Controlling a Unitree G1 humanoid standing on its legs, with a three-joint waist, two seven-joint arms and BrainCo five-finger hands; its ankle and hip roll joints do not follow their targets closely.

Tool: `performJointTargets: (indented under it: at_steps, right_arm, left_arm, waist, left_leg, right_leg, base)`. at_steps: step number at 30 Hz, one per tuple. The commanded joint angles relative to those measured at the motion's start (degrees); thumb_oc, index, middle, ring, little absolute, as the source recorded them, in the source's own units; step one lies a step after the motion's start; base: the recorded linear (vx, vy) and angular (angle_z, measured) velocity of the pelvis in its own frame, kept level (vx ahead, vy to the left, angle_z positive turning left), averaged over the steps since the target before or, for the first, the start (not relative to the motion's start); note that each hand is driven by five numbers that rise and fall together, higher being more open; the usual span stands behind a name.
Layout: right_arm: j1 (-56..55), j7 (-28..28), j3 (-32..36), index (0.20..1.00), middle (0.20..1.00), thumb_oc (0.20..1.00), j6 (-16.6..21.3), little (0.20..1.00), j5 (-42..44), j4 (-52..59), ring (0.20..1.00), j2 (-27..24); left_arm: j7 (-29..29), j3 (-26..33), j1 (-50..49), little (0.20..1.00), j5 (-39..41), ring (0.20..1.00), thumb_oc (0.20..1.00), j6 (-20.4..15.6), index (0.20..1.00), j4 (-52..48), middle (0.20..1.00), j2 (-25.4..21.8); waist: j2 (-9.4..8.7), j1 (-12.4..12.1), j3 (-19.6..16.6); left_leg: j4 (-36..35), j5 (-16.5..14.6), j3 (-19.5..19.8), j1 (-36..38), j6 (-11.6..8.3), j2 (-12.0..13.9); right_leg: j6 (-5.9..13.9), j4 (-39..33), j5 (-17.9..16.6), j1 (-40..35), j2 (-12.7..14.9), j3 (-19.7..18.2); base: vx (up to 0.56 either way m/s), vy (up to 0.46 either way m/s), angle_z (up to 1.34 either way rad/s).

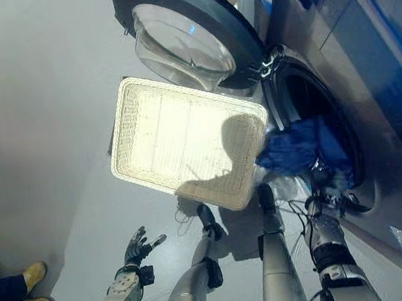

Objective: Put the clothes into the washing machine.

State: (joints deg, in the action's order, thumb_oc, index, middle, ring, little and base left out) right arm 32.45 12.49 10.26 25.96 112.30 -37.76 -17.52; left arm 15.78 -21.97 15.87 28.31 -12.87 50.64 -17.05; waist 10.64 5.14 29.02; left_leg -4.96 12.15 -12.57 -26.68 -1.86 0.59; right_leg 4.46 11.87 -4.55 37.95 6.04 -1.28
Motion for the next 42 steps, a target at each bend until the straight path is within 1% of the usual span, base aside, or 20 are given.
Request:
performJointTargets:
  at_steps: [1,2,4,5,7,8,9,10,11,12,13,17,19,20,25,26,27,30,35,42]
  right_arm:
    - [0.9,-5.2,10.2,0.2,0.2,0.2,17.3,0.2,0.7,6.5,0.2,-10.0]
    - [2.1,-6.9,11.2,0.2,0.2,0.2,20.0,0.2,0.7,6.7,0.2,-12.1]
    - [2.6,-8.3,11.5,0.2,0.2,0.2,21.2,0.2,0.7,6.6,0.2,-13.4]
    - [6.0,-13.8,11.8,0.2,0.2,0.2,23.9,0.2,-0.6,3.5,0.2,-18.7]
    - [9.0,-21.4,11.3,0.2,0.2,0.2,24.1,0.2,-3.2,0.8,0.2,-24.0]
    - [9.5,-22.0,11.3,0.2,0.2,0.2,24.0,0.2,-3.7,0.7,0.2,-24.3]
    - [11.3,-24.1,10.8,0.445,0.445,0.445,25.4,0.445,-2.5,-1.1,0.445,-27.4]
    - [12.0,-24.1,10.5,0.611,0.611,0.611,26.1,0.611,-1.6,-1.6,0.611,-28.4]
    - [13.7,-22.5,10.0,1.0,1.0,1.0,28.2,1.0,0.7,-2.8,1.0,-30.6]
    - [14.0,-22.3,9.8,1.0,1.0,1.0,28.3,1.0,0.7,-3.1,1.0,-30.7]
    - [16.4,-21.5,8.8,1.0,1.0,1.0,31.8,1.0,0.7,-2.8,1.0,-33.1]
    - [18.7,-24.1,7.3,1.0,1.0,1.0,33.2,1.0,0.7,-3.4,1.0,-34.1]
    - [19.6,-27.7,6.6,1.0,1.0,1.0,31.8,1.0,0.7,-5.3,1.0,-34.4]
    - [19.9,-31.1,6.0,1.0,1.0,1.0,28.6,1.0,0.7,-7.2,1.0,-34.0]
    - [19.8,-32.2,5.8,1.0,1.0,1.0,27.1,1.0,0.7,-7.9,1.0,-33.9]
    - [17.1,-41.6,4.2,1.0,1.0,1.0,10.0,1.0,0.7,-14.2,1.0,-31.9]
    - [15.6,-41.2,4.3,1.0,1.0,1.0,1.7,1.0,0.7,-16.5,1.0,-30.4]
    - [11.9,-35.1,4.0,1.0,1.0,1.0,-6.2,1.0,0.7,-18.6,1.0,-28.1]
    - [10.3,-27.5,0.4,1.0,1.0,1.0,-12.8,1.0,-7.4,-20.7,1.0,-26.5]
    - [7.6,-16.0,-0.4,1.0,1.0,1.0,-7.9,1.0,-18.4,-24.0,1.0,-23.8]
  left_arm:
    - [-0.5,0.4,-1.4,1.0,1.2,1.0,1.0,0.5,1.0,2.5,1.0,-1.7]
    - [-0.4,0.2,-1.2,1.0,1.2,1.0,1.0,1.7,1.0,1.9,1.0,-2.3]
    - [-0.5,0.2,-1.0,1.0,1.3,1.0,1.0,2.4,1.0,1.7,1.0,-2.7]
    - [-0.5,0.1,-0.1,1.0,1.1,1.0,1.0,4.4,1.0,1.2,1.0,-3.5]
    - [-0.5,-0.4,0.5,1.0,1.2,1.0,1.0,5.6,1.0,0.1,1.0,-4.7]
    - [-0.5,-0.4,0.7,1.0,1.3,1.0,1.0,5.7,1.0,0.0,1.0,-4.6]
    - [-0.6,-0.8,0.8,1.0,1.2,1.0,1.0,6.1,1.0,-0.6,1.0,-5.4]
    - [-0.6,-1.1,0.7,1.0,1.1,1.0,1.0,6.3,1.0,-0.8,1.0,-5.6]
    - [-0.8,-1.4,0.8,1.0,1.2,1.0,1.0,6.5,1.0,-1.3,1.0,-6.3]
    - [-0.8,-1.4,1.0,1.0,1.3,1.0,1.0,6.5,1.0,-1.3,1.0,-6.3]
    - [-1.0,-2.8,0.8,1.0,1.6,1.0,1.0,7.2,1.0,-3.0,1.0,-7.3]
    - [-1.5,-3.5,1.2,1.0,1.0,1.0,1.0,7.6,1.0,-4.2,1.0,-7.7]
    - [-1.7,-4.3,1.4,1.0,1.4,1.0,1.0,7.8,1.0,-4.8,1.0,-8.2]
    - [-1.8,-4.8,1.7,1.0,1.9,1.0,1.0,7.7,1.0,-5.1,1.0,-8.5]
    - [-1.8,-5.0,1.6,1.0,2.1,1.0,1.0,7.8,1.0,-5.2,1.0,-8.6]
    - [-2.5,-5.0,1.7,1.0,2.3,1.0,1.0,8.1,1.0,-5.3,1.0,-9.3]
    - [-3.0,-4.9,1.7,1.0,2.1,1.0,1.0,7.8,1.0,-4.6,1.0,-10.1]
    - [-3.2,-4.6,1.2,1.0,1.6,1.0,1.0,6.8,1.0,-3.5,1.0,-9.9]
    - [-2.2,-4.3,1.5,1.0,1.0,1.0,1.0,6.8,1.0,-3.3,1.0,-8.8]
    - [-2.6,-3.4,1.6,1.0,1.4,1.0,1.0,5.5,1.0,-2.0,1.0,-7.4]
  waist:
    - [1.55,1.4,0.8]
    - [1.35,1.2,0.8]
    - [1.13,1.2,0.8]
    - [0.43,0.8,0.8]
    - [-0.21,0.3,0.8]
    - [-0.1,0.3,0.8]
    - [-0.51,-0.1,0.8]
    - [-0.6,-0.3,0.8]
    - [-0.85,-0.6,0.8]
    - [-0.77,-0.6,0.8]
    - [-1.04,-1.1,0.8]
    - [-0.83,-1.5,0.8]
    - [-0.57,-1.7,0.8]
    - [-0.37,-2.0,0.8]
    - [-0.34,-2.0,0.8]
    - [-0.24,-2.5,0.8]
    - [-0.5,-2.8,0.8]
    - [-0.62,-2.9,0.8]
    - [-0.33,-3.0,0.8]
    - [-0.34,-3.2,0.8]
  left_leg:
    - [9.1,-8.5,0.7,-2.4,-0.45,-4.0]
    - [9.4,-8.6,1.1,-2.5,-0.45,-3.9]
    - [9.6,-8.7,1.3,-2.6,-0.45,-3.8]
    - [9.8,-8.7,2.0,-2.7,-0.54,-3.5]
    - [10.0,-8.4,2.9,-3.1,-0.63,-3.4]
    - [10.0,-8.0,2.8,-3.6,-0.6,-3.4]
    - [10.1,-7.9,3.3,-3.9,-0.64,-3.3]
    - [10.2,-8.2,3.6,-3.7,-0.74,-3.3]
    - [10.6,-7.8,4.0,-4.5,-0.81,-3.2]
    - [10.7,-7.7,4.0,-4.7,-0.82,-3.2]
    - [12.0,-8.3,4.7,-5.3,-1.05,-3.3]
    - [13.3,-8.1,5.0,-7.0,-1.0,-3.3]
    - [14.0,-8.5,5.4,-7.6,-1.05,-3.5]
    - [14.2,-8.1,5.5,-8.4,-1.0,-3.5]
    - [14.4,-8.6,5.6,-8.2,-1.05,-3.6]
    - [15.2,-8.7,5.8,-9.2,-0.83,-3.7]
    - [15.3,-8.6,5.9,-9.8,-0.65,-3.5]
    - [15.1,-8.4,5.9,-10.3,-0.54,-3.7]
    - [14.5,-8.1,5.6,-10.3,-0.38,-3.9]
    - [13.5,-8.1,5.8,-9.2,-0.16,-4.3]
  right_leg:
    - [0.47,0.2,2.8,-1.6,-2.7,4.5]
    - [0.31,0.5,3.1,-1.6,-3.0,4.6]
    - [0.21,0.8,3.2,-1.6,-3.1,4.6]
    - [-0.02,1.3,3.6,-1.9,-3.6,4.9]
    - [-0.33,1.7,3.7,-1.8,-4.1,5.3]
    - [-0.44,1.6,3.2,-1.4,-4.1,5.3]
    - [-0.69,1.7,3.3,-1.4,-4.3,5.7]
    - [-0.72,2.0,3.8,-1.7,-4.4,5.8]
    - [-0.97,2.2,3.4,-1.2,-4.5,6.2]
    - [-1.0,2.2,3.3,-1.0,-4.5,6.2]
    - [-1.25,3.3,4.2,-0.9,-4.3,7.1]
    - [-1.68,4.3,4.3,0.4,-4.2,7.9]
    - [-1.82,5.2,5.1,1.0,-4.2,8.0]
    - [-2.04,5.3,4.7,1.7,-4.2,8.3]
    - [-1.99,5.6,5.3,1.5,-4.2,8.3]
    - [-2.36,6.5,5.5,2.3,-4.2,8.6]
    - [-2.51,7.0,5.7,2.7,-4.2,8.8]
    - [-2.62,7.4,5.7,3.2,-4.4,9.0]
    - [-2.66,7.3,5.6,3.5,-4.6,8.7]
    - [-2.18,6.5,5.3,2.7,-4.7,8.5]
  base:
    - [0.07,-0.157,-0.01]
    - [0.05,-0.137,-0.01]
    - [0.04,-0.129,0.01]
    - [0.03,-0.151,0.03]
    - [0.04,-0.19,0.06]
    - [0.05,-0.198,0.07]
    - [0.04,-0.128,0.06]
    - [0.06,-0.19,0.06]
    - [0.03,-0.097,0.08]
    - [0.08,-0.179,0.09]
    - [0.07,-0.127,0.12]
    - [0.06,-0.078,0.1]
    - [0.07,-0.047,0.03]
    - [0.01,-0.029,0.03]
    - [0.01,-0.008,0.0]
    - [0.05,-0.086,0.01]
    - [0.06,-0.101,0.06]
    - [0.02,-0.02,0.16]
    - [0.0,0.022,0.03]
    - [-0.02,0.068,0.02]
